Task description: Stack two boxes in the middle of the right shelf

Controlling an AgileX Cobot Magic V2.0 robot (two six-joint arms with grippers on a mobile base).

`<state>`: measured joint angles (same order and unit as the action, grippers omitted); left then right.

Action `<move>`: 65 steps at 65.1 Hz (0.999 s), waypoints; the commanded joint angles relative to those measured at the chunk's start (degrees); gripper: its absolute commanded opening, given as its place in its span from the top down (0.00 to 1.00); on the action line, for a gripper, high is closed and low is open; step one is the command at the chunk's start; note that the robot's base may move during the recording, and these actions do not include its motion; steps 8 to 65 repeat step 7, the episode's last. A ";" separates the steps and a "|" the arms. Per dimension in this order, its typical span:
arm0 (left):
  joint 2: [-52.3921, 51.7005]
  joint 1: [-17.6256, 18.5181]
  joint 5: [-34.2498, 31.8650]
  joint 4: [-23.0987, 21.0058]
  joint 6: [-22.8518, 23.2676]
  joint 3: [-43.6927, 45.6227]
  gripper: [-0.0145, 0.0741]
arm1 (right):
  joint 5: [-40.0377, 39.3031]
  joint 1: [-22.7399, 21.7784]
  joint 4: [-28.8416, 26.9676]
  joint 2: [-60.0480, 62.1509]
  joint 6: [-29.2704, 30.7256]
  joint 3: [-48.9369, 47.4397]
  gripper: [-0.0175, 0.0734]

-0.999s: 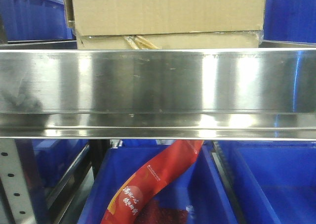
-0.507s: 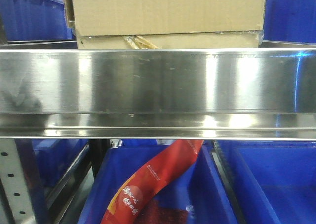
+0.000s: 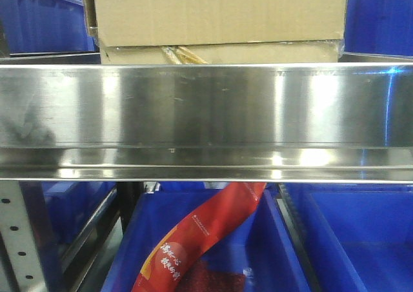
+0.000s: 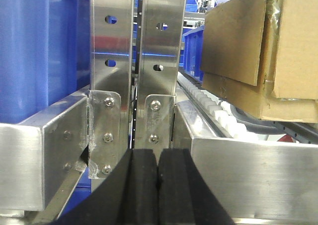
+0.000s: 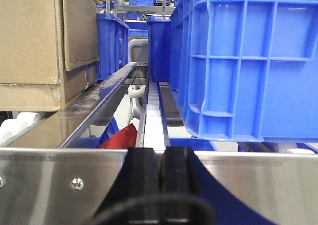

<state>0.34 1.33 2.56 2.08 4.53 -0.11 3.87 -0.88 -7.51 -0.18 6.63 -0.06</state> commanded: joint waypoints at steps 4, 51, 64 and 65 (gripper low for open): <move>-0.34 -0.21 -1.14 -0.37 -0.08 0.11 0.96 | -1.30 -0.20 0.27 0.18 0.02 0.06 0.98; -0.34 -0.21 -1.14 -0.37 -0.08 0.11 0.96 | -1.30 -0.20 0.27 0.18 0.02 0.06 0.98; -0.34 -0.21 -1.14 -0.37 -0.08 0.11 0.96 | -1.30 -0.20 0.27 0.18 0.02 0.06 0.98; -0.34 -0.21 -1.14 -0.37 -0.08 0.11 0.96 | -1.30 -0.20 0.27 0.18 0.02 0.06 0.98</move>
